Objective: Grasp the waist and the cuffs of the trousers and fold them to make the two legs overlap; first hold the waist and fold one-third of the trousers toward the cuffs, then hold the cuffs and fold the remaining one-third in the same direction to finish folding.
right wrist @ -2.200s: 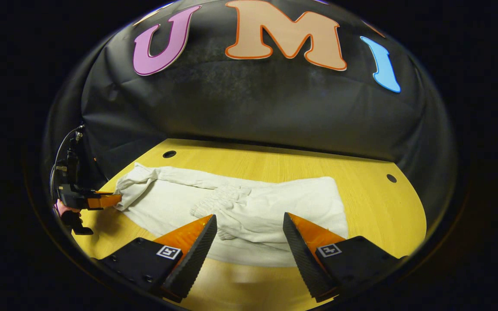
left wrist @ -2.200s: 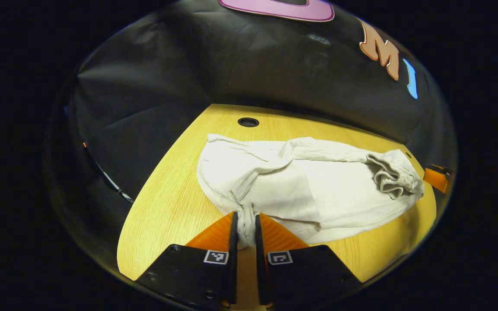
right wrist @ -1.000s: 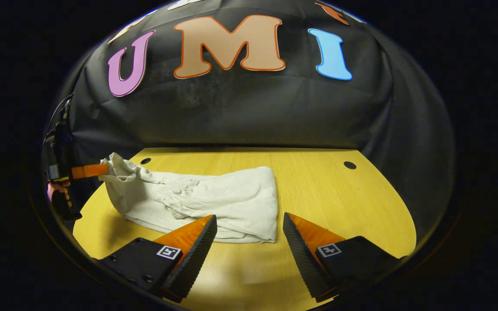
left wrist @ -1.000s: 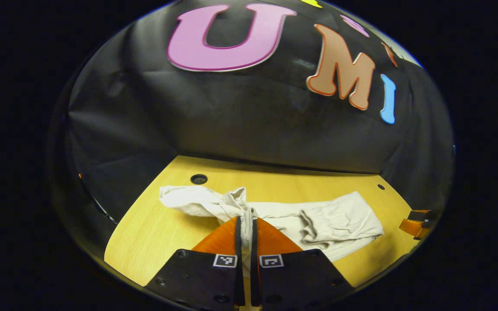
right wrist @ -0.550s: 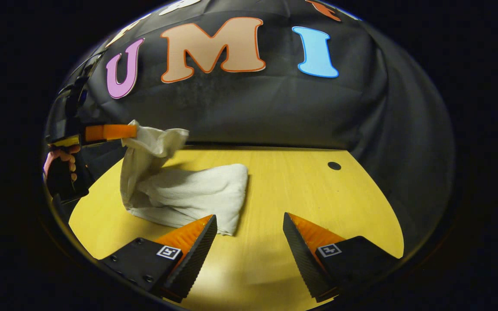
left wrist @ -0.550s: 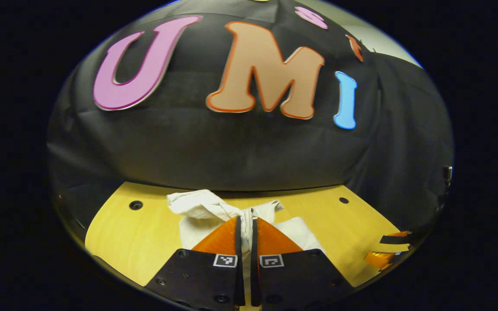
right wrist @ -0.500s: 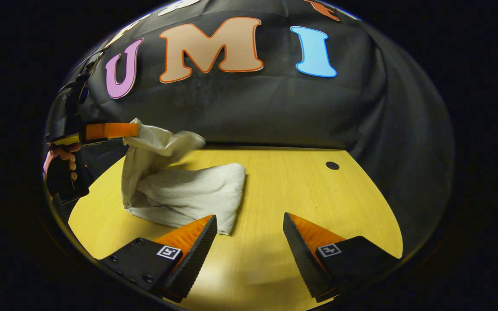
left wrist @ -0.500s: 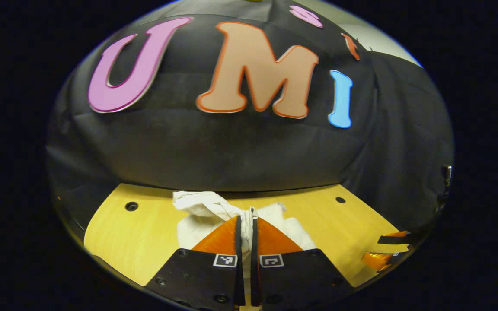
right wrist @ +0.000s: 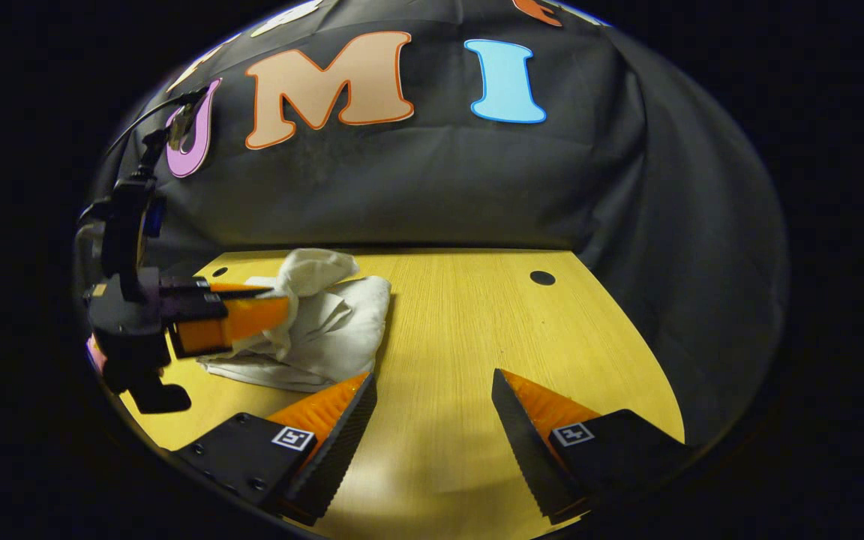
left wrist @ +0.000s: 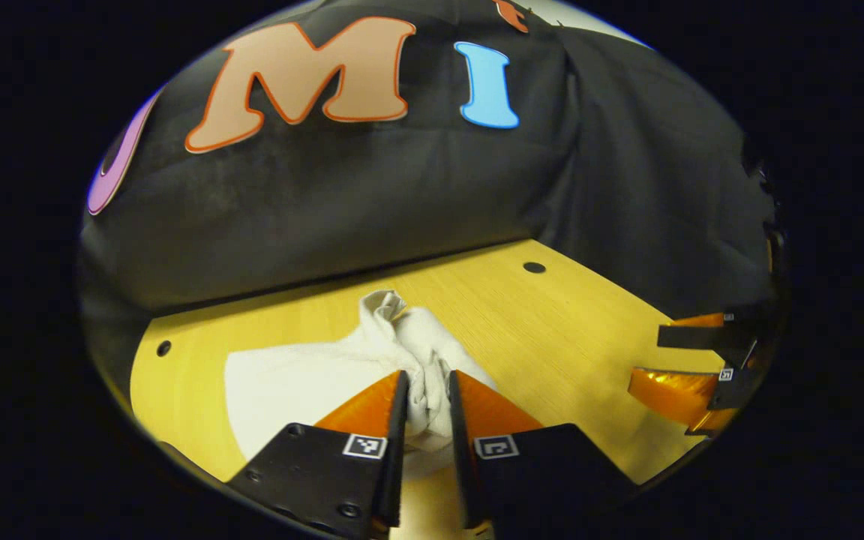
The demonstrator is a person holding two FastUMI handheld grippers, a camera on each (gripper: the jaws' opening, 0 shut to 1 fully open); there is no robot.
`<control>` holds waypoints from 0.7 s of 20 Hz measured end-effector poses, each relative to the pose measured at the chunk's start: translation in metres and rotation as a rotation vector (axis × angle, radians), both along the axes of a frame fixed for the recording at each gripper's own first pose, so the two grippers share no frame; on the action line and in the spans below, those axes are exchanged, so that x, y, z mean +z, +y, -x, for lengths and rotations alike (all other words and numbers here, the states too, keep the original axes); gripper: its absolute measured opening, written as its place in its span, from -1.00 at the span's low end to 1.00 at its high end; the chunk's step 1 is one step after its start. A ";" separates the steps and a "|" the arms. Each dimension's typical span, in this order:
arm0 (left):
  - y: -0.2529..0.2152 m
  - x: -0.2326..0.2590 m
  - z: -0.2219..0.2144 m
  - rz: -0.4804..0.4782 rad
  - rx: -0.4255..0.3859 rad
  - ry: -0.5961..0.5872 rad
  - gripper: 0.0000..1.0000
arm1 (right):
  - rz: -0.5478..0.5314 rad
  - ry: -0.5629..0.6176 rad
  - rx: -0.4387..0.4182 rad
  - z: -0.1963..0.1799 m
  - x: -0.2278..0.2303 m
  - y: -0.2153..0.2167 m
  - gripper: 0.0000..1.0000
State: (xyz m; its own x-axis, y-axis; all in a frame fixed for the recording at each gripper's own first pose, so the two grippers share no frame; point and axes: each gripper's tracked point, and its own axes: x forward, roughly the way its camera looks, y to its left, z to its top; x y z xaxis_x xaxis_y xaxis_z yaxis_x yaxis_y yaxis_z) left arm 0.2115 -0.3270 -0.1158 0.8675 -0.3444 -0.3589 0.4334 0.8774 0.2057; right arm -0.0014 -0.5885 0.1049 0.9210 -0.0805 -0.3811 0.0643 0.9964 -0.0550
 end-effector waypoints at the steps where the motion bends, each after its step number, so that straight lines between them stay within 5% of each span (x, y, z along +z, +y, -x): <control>1: -0.009 -0.006 0.008 0.037 -0.042 0.032 -0.17 | -0.001 -0.001 0.002 0.000 0.000 0.001 0.99; 5: -0.008 0.006 0.022 0.129 -0.044 0.037 0.80 | -0.012 -0.020 0.022 0.000 0.009 0.013 0.99; 14: 0.116 0.073 0.060 0.136 0.146 -0.091 0.87 | -0.064 -0.148 0.123 0.001 0.065 0.092 0.96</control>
State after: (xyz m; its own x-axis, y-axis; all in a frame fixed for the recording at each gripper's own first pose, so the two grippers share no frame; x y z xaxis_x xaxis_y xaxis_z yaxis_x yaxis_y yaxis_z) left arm 0.1515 -0.2113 -0.0427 0.9383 -0.2529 -0.2360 0.2851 0.9517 0.1138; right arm -0.0026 -0.4966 0.1696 0.9687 0.0559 -0.2417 -0.0551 0.9984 0.0099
